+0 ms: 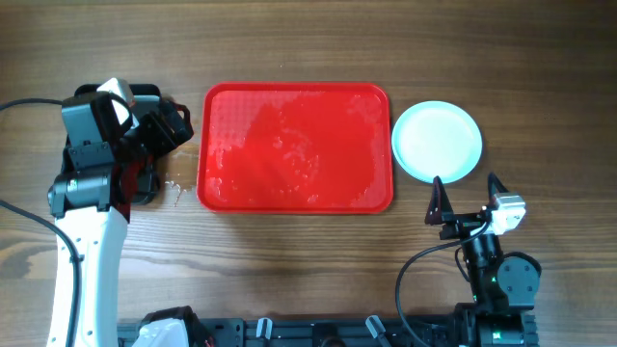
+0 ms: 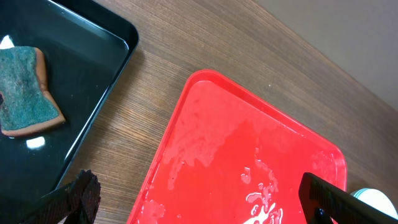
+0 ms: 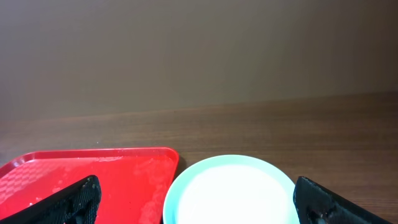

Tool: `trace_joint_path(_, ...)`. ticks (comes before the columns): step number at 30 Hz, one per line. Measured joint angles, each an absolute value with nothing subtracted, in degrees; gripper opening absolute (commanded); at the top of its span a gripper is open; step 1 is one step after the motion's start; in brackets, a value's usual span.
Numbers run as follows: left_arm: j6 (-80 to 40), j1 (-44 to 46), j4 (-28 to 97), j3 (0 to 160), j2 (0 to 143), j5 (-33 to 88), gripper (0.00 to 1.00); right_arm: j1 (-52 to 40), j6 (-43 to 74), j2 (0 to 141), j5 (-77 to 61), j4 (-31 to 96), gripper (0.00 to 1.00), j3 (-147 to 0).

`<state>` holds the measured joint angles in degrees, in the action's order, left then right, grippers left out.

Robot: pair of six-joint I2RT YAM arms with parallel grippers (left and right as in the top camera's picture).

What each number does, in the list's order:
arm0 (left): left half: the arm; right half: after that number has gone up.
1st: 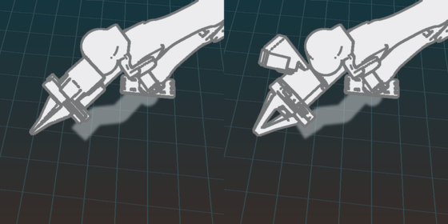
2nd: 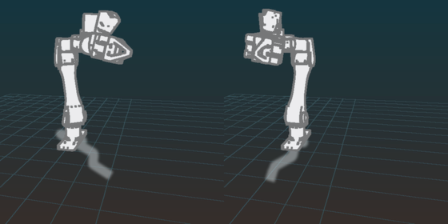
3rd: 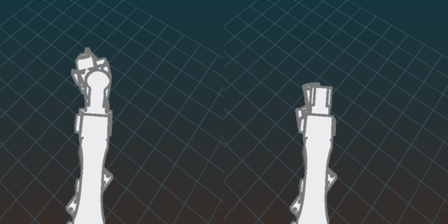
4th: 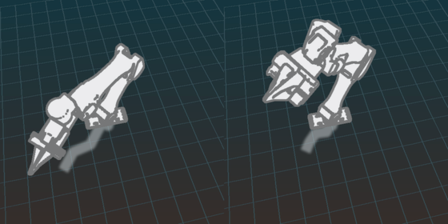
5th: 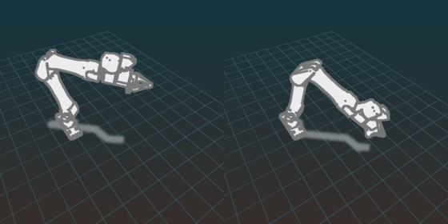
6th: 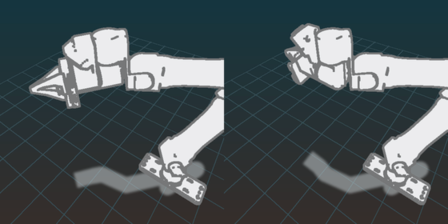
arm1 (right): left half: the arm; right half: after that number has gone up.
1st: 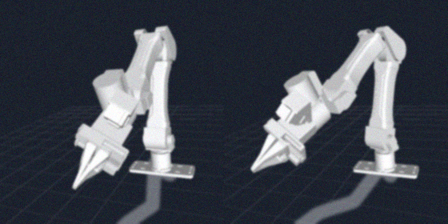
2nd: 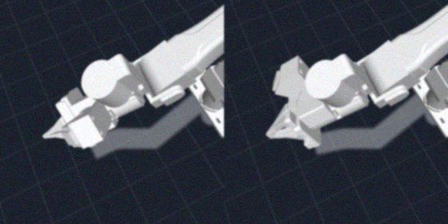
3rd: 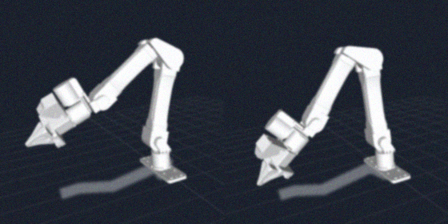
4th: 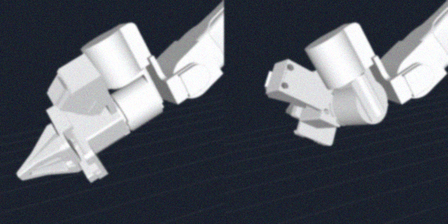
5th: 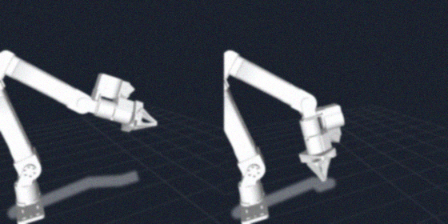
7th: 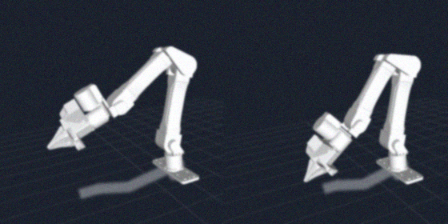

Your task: Clean dirty plates on tray and stack at the side

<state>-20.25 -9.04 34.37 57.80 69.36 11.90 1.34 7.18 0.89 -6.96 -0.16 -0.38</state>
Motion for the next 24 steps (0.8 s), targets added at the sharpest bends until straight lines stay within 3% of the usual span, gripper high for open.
trace_joint_path(18, -20.23, -9.04, 35.81, 57.80, 69.19, 10.33, 1.00, 1.34, 7.18, 0.89, -6.96, -0.19, 1.00, -0.38)
trace_joint_path(24, -20.23, -9.04, 36.95, 51.31, 60.58, 8.82, 1.00, 1.34, 7.18, 0.89, -6.96, -0.19, 0.99, -0.38)
